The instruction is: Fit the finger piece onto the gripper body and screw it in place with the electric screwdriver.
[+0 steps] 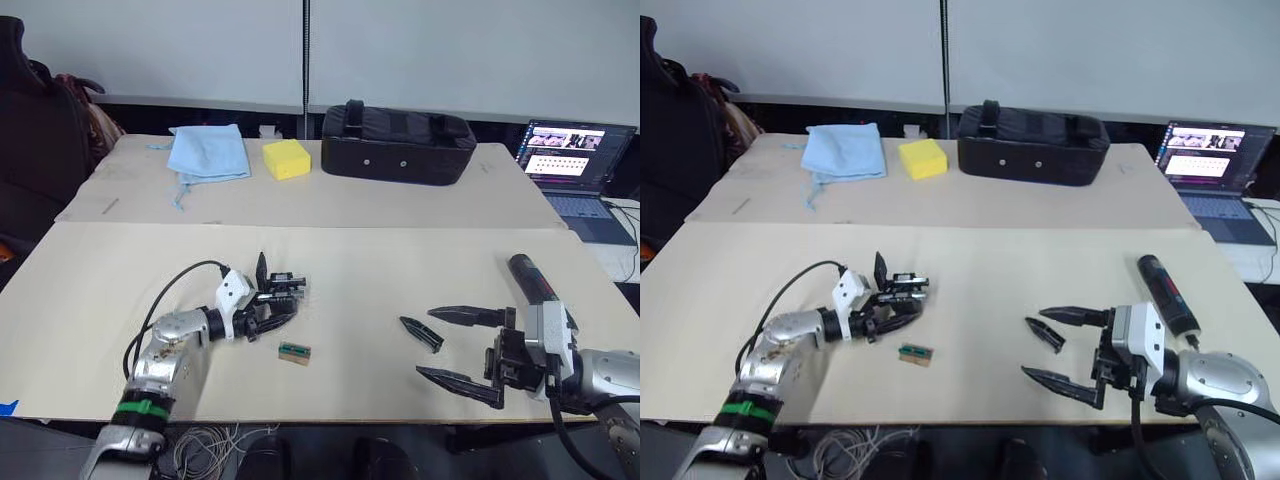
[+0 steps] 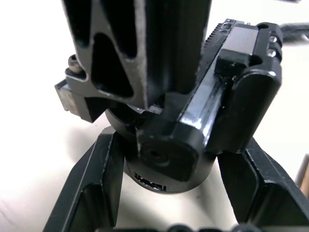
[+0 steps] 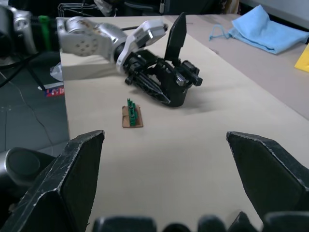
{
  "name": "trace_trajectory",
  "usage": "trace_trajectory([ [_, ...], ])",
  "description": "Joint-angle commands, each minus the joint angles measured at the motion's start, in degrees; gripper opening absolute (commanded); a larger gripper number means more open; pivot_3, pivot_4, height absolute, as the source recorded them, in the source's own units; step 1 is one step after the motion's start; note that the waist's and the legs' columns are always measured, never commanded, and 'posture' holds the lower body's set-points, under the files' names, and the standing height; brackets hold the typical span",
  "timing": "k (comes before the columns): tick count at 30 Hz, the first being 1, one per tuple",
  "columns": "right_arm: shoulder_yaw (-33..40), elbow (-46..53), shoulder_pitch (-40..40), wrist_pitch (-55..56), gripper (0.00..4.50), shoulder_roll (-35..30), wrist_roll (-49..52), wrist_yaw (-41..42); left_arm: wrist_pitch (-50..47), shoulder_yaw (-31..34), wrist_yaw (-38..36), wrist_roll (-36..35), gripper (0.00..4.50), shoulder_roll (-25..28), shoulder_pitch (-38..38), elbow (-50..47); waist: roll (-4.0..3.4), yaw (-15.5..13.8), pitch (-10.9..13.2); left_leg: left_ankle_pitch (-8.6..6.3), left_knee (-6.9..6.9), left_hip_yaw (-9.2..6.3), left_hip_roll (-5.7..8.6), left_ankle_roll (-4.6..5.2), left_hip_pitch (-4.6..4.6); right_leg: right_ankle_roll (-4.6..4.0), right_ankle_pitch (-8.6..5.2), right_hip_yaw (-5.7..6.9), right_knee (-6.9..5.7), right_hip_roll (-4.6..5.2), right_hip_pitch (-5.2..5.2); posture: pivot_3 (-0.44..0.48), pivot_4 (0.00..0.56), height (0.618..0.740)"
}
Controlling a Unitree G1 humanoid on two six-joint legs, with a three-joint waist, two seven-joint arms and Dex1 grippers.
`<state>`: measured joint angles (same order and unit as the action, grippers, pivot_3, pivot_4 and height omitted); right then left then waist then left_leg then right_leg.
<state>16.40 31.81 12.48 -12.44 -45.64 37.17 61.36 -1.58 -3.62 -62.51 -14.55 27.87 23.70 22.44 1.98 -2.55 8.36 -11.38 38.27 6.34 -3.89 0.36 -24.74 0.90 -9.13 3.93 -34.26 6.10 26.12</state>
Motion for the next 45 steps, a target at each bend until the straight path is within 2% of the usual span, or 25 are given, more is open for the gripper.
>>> trace_trajectory([
  [1,2.2,1.9,0.8,0.3,4.5,-0.8,0.7,0.7,10.1,-0.9,-8.8,0.3,2.3,-0.1,6.6,7.2,0.04,0.0,0.0,0.01,0.02,0.0,0.01,0.01,-0.01,0.0,0.0,0.0,0.0,0.0,-0.01,0.0,0.15,0.74],
  [4,2.4,2.7,1.6,0.2,4.5,-0.6,0.8,0.4,15.5,-2.2,-11.8,2.3,2.3,-1.2,9.9,14.3,0.04,0.1,0.0,0.01,0.02,0.02,0.02,0.1,-0.03,0.01,0.0,0.0,0.07,0.0,-0.03,0.0,0.15,0.74],
  [6,2.7,3.2,2.2,0.1,4.5,-0.5,0.8,0.2,16.4,-2.3,-13.6,2.0,2.3,-2.2,11.2,16.5,0.05,0.1,0.0,0.23,0.03,0.02,0.02,0.53,-0.03,0.01,0.0,0.0,0.1,0.0,-0.04,0.0,0.15,0.74],
  [9,2.8,3.9,2.9,0.0,4.5,-0.4,0.9,-0.2,17.0,-2.9,-16.0,2.5,2.3,-2.8,11.9,18.1,0.1,0.3,0.1,0.24,0.03,-0.01,0.0,0.55,-0.08,0.01,0.01,0.01,0.08,-0.01,0.0,0.0,0.15,0.74],
  [13,3.0,3.9,3.1,0.0,4.5,-0.5,0.9,-0.4,17.3,-2.5,-14.9,4.0,2.3,-2.2,12.4,20.6,0.1,0.3,0.1,0.24,0.03,-0.01,0.0,0.55,-0.07,0.01,0.0,0.01,0.06,-0.02,-0.01,0.0,0.15,0.74],
  [17,2.8,3.3,2.6,0.1,4.5,-0.7,0.9,-0.1,17.8,-0.7,-13.9,3.2,4.28,-1.1,11.8,21.2,0.1,0.4,0.1,0.24,0.03,-0.02,-0.01,0.55,-0.04,0.01,0.01,0.01,0.06,-0.02,-0.02,0.0,0.15,0.74],
  [18,2.6,3.2,2.4,0.1,4.5,-0.7,0.8,-0.1,16.9,0.0,-13.8,2.5,4.48,-0.8,11.0,20.3,0.1,0.4,0.1,0.24,0.03,-0.02,-0.01,0.55,-0.03,0.01,0.01,0.01,0.04,-0.02,-0.02,0.0,0.15,0.74],
  [21,2.0,2.8,1.7,0.0,4.5,-0.6,0.7,-0.1,15.5,1.8,-12.9,0.9,4.48,0.4,7.4,15.9,0.09,0.6,0.0,0.24,0.02,-0.01,-0.03,0.55,0.0,0.01,0.0,-0.01,0.04,-0.02,-0.02,0.0,0.15,0.74],
  [25,1.2,2.5,0.8,-0.1,4.5,-0.4,0.6,-0.1,8.1,3.6,-10.3,-2.3,4.48,1.3,-0.2,3.7,0.08,0.5,0.0,0.23,0.02,-0.03,-0.06,0.55,0.01,0.01,0.0,-0.01,0.04,-0.02,-0.02,0.0,0.15,0.74],
  [28,0.7,2.2,0.1,-0.1,4.5,-0.3,0.6,-0.1,5.0,4.4,-4.7,-2.2,4.48,0.6,-5.7,-4.4,0.08,0.3,0.0,0.23,0.02,-0.06,-0.06,0.54,0.02,0.01,0.0,-0.02,0.04,0.0,-0.02,0.0,0.15,0.74],
  [31,0.3,2.0,-0.3,-0.1,4.5,-0.3,0.6,-0.2,2.1,3.7,-0.2,-1.6,4.48,-0.8,-8.1,-8.7,0.08,0.1,0.0,0.11,0.02,-0.05,-0.04,0.34,0.02,0.01,0.0,-0.02,0.04,0.01,-0.04,0.0,0.15,0.74],
  [32,0.3,2.0,-0.4,-0.1,4.5,-0.3,0.5,-0.2,1.4,3.3,0.5,-1.6,4.48,-1.2,-8.6,-9.6,0.09,0.1,0.0,-0.04,0.02,-0.04,-0.04,0.09,0.02,0.01,0.0,-0.02,0.05,0.02,-0.04,0.0,0.15,0.74],
  [37,0.4,1.9,-0.9,-0.2,4.5,-0.3,0.6,-0.2,-0.3,1.9,5.1,-0.2,4.48,-3.5,-9.0,-11.3,0.09,0.2,0.0,-0.03,0.03,-0.02,-0.02,0.09,0.03,0.02,0.0,-0.02,0.03,0.01,-0.06,0.0,0.15,0.74],
  [45,0.4,3.0,-0.5,-0.4,4.5,0.0,0.6,-1.3,0.0,-0.6,8.9,2.8,4.48,-5.7,-8.7,-7.7,-0.05,0.1,0.0,-0.04,0.03,-0.01,-0.02,0.08,0.26,0.01,0.0,-0.02,0.0,0.0,-0.26,0.0,0.15,0.74],
])
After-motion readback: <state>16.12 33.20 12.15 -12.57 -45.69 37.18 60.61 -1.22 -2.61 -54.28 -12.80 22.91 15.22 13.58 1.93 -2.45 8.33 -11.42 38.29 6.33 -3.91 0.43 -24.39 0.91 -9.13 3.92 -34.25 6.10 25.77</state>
